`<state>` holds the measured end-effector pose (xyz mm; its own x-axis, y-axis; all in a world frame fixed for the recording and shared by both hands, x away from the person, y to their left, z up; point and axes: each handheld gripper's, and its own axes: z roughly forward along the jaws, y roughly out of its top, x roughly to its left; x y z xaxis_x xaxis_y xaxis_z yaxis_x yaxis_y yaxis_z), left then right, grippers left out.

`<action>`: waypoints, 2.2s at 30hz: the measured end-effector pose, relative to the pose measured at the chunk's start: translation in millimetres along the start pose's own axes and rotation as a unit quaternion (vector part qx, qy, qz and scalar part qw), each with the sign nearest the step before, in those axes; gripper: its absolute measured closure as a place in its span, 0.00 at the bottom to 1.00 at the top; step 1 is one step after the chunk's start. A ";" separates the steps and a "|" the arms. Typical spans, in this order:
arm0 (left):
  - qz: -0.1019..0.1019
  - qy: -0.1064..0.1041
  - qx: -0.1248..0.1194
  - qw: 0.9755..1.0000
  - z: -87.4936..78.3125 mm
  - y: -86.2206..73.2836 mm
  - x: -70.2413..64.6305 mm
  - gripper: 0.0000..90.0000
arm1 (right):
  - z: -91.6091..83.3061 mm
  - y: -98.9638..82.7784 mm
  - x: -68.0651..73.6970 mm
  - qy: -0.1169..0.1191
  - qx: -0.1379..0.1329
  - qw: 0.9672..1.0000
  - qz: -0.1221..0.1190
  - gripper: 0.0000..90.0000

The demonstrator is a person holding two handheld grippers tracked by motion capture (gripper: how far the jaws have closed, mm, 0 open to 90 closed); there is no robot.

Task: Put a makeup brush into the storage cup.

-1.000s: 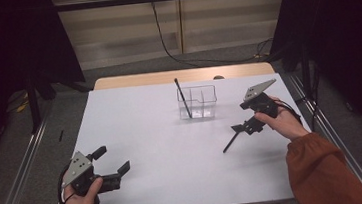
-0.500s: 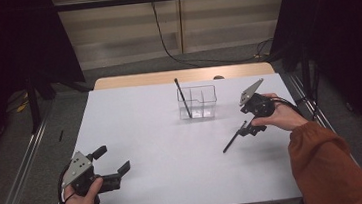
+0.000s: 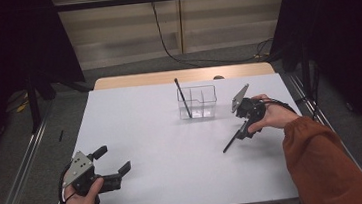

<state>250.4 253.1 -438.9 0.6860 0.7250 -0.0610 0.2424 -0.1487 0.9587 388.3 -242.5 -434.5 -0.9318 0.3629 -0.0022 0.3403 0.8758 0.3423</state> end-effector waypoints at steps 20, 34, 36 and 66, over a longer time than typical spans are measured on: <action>-0.001 -0.002 0.004 1.000 1.4 -0.8 0.0 0.04 | 24.3 2.0 -9.0 0.001 0.066 0.997 -0.032 0.27; 0.000 -0.003 0.005 1.000 1.8 -1.0 -0.9 0.04 | 20.8 4.2 -14.6 0.023 0.085 0.996 -0.023 0.56; -0.002 -0.003 0.004 1.000 1.8 -1.1 -1.1 0.04 | 20.9 6.3 -15.2 0.024 0.091 0.995 -0.035 0.61; -0.001 -0.001 0.007 1.000 1.5 -1.3 -0.4 0.04 | 20.0 7.6 -10.4 0.038 0.094 0.994 -0.041 0.94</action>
<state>250.9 252.0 -440.6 0.6866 0.7243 -0.0631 0.2538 -0.1575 0.9544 403.1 -233.2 -450.7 -0.9619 0.2687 0.0498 0.2732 0.9481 0.1627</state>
